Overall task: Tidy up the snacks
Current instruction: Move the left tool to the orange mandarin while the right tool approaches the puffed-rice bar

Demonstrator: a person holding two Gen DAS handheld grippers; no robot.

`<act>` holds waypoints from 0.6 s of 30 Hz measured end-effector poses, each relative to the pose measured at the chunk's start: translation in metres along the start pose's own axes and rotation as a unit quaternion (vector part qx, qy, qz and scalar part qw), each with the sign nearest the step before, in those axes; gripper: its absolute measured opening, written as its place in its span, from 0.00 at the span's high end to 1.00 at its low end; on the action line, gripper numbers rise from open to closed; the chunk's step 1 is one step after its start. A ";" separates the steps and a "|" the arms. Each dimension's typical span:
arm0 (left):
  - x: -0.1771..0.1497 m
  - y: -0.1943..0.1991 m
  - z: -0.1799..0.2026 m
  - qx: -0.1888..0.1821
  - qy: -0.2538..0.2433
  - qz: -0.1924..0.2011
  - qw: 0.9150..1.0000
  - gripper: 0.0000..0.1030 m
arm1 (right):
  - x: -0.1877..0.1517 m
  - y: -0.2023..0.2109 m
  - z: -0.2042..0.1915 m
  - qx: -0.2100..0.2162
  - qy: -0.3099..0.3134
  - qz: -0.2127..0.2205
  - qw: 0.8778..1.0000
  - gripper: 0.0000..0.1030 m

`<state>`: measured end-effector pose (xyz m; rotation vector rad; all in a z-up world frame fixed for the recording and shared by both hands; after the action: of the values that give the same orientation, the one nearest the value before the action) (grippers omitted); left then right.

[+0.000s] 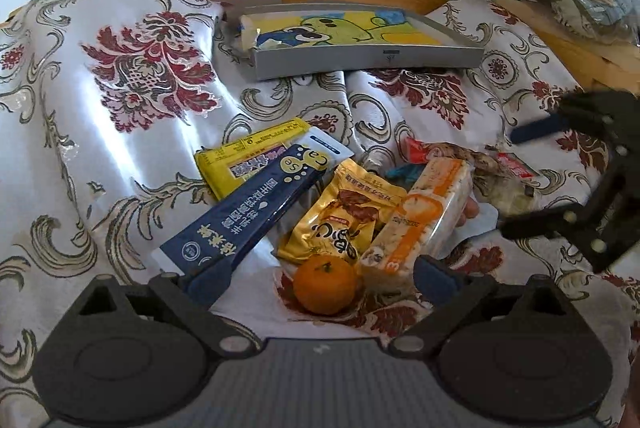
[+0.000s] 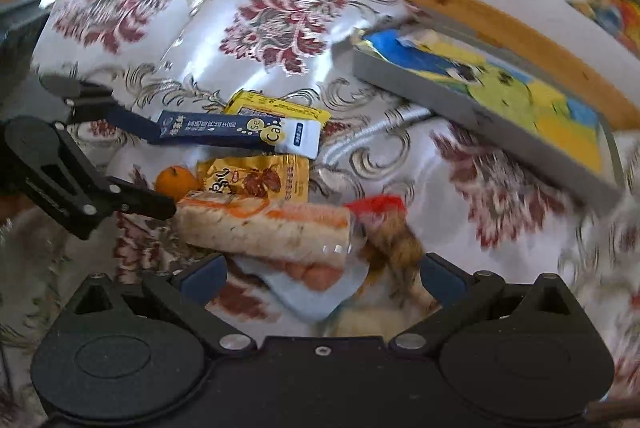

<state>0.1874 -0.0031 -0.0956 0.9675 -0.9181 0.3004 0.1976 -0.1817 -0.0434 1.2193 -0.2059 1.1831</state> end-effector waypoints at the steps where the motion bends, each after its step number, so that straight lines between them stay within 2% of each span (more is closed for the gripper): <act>1: 0.000 -0.001 -0.001 -0.002 0.004 -0.001 1.000 0.05 | 0.004 -0.003 0.000 0.000 0.013 0.003 1.000 0.01; 7: -0.001 -0.001 -0.010 -0.025 0.037 0.009 0.999 0.10 | 0.018 -0.022 -0.009 0.034 0.080 0.014 0.996 0.01; 11: -0.002 -0.002 -0.010 -0.036 0.035 0.009 0.999 0.13 | 0.024 -0.028 -0.016 0.061 0.108 0.021 0.992 0.01; 18: -0.003 -0.003 -0.002 -0.054 0.024 0.005 0.998 0.24 | 0.023 -0.034 -0.035 0.091 0.188 0.024 0.978 0.02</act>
<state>0.1885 -0.0027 -0.1003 0.8530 -0.8860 0.2779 0.2189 -0.1359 -0.0630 1.1269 0.1592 1.4747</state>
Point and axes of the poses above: each gripper's, at about its wrist camera, not at the fingertips, and y roughly against the way its jaws point, z to its right, x to its top, the point moved 7 cm from there along -y, roughly the way its jaws point, and after that the axes turned 15 degrees about -x, right-handed, at the moved point
